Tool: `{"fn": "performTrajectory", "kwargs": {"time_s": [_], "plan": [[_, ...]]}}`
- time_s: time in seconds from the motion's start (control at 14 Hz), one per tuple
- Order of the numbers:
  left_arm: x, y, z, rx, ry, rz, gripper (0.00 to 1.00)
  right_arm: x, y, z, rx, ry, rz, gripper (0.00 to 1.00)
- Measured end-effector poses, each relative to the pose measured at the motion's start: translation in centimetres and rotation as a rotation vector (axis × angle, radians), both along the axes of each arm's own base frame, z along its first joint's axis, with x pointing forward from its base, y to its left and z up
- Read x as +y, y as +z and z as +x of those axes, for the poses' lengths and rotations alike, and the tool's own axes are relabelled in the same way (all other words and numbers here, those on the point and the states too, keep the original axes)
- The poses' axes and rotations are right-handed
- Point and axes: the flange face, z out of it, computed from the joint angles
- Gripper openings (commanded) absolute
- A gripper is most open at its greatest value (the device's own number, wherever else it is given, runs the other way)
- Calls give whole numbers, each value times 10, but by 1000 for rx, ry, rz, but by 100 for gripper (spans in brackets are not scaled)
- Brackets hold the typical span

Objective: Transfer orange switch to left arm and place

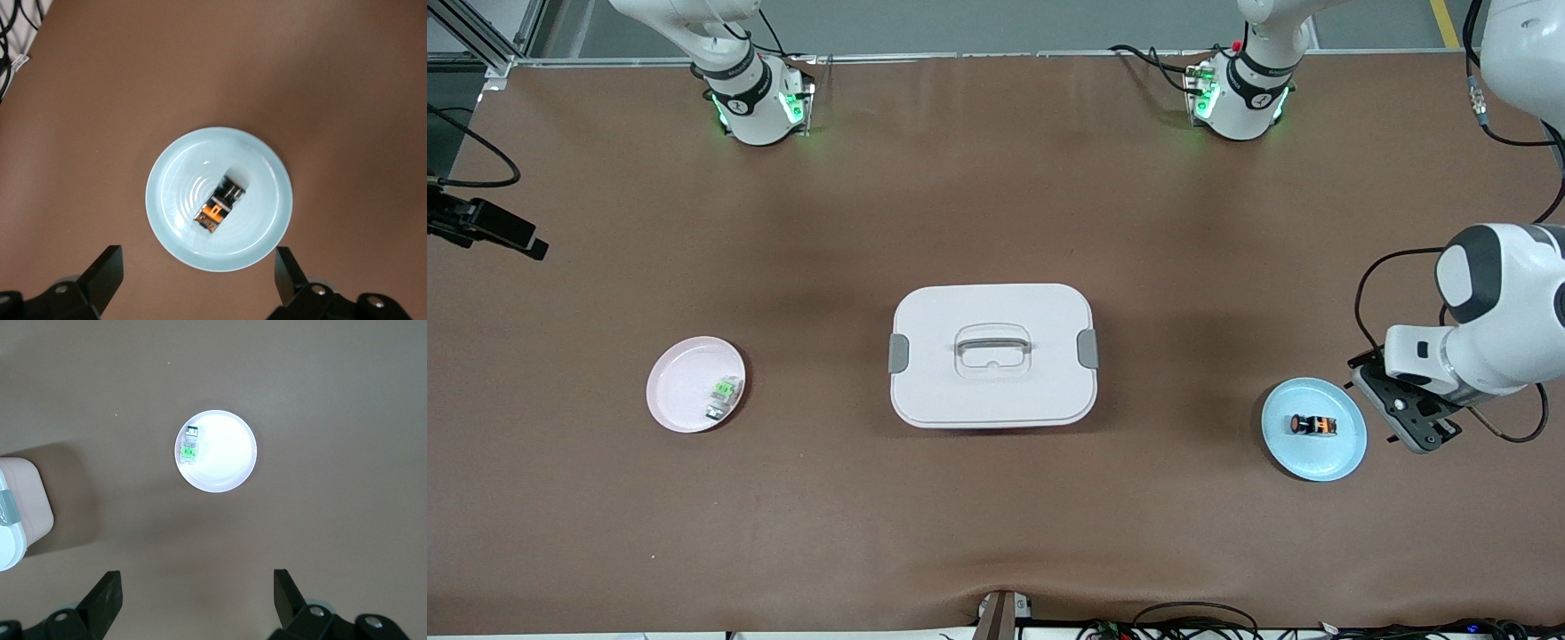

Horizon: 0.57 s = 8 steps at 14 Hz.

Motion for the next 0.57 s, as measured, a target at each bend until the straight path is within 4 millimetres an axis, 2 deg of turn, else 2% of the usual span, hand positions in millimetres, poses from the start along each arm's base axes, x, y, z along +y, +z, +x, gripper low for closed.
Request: {"fn": "performTrajectory", "kwargs": {"time_s": [0.28,0.57], "plan": [[-33,23,-11,39,246,-21,100,0,2,1,-20,37,-1,100],[-43,38,-16,36,450,-34,100,-1,1,0,-21,46,-2,100]]}}
